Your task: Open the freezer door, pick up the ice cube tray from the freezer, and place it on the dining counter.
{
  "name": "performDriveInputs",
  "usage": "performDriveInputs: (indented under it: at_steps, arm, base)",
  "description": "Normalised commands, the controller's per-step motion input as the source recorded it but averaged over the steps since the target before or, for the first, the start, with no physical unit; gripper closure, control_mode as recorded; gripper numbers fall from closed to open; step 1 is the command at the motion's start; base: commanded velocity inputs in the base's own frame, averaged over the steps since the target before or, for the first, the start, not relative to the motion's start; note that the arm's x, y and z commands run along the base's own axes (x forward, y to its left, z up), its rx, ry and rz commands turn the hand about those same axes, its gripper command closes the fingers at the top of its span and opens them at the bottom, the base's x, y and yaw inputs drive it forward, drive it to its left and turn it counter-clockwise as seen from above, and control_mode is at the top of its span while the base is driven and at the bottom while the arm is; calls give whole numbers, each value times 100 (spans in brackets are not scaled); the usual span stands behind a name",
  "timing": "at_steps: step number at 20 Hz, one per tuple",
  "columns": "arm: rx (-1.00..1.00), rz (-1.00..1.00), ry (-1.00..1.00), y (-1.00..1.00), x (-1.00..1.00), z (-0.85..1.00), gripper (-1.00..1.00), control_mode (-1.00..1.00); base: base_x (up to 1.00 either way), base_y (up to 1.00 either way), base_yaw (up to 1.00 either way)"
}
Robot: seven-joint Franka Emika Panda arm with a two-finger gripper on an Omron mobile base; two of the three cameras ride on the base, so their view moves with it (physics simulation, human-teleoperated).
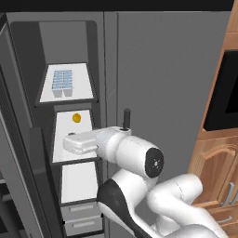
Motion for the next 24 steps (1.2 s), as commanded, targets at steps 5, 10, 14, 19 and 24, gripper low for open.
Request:
performDriveInputs:
  at_steps: [5,10,14,19,24]
  arm:
    - [-12,27,0,37,2,12,-100,-100]
    - [-12,30,0,44,0,6,-100,-100]
    - [-8,25,-4,49,0,0,-100,-100]
    - [0,16,-7,38,0,0,-100,-100]
    - [0,10,-15,37,0,0,-100,-100]
  base:
    - [0,0,0]
    - [0,0,0]
    - [0,0,0]
    - [0,0,0]
    - [0,0,0]
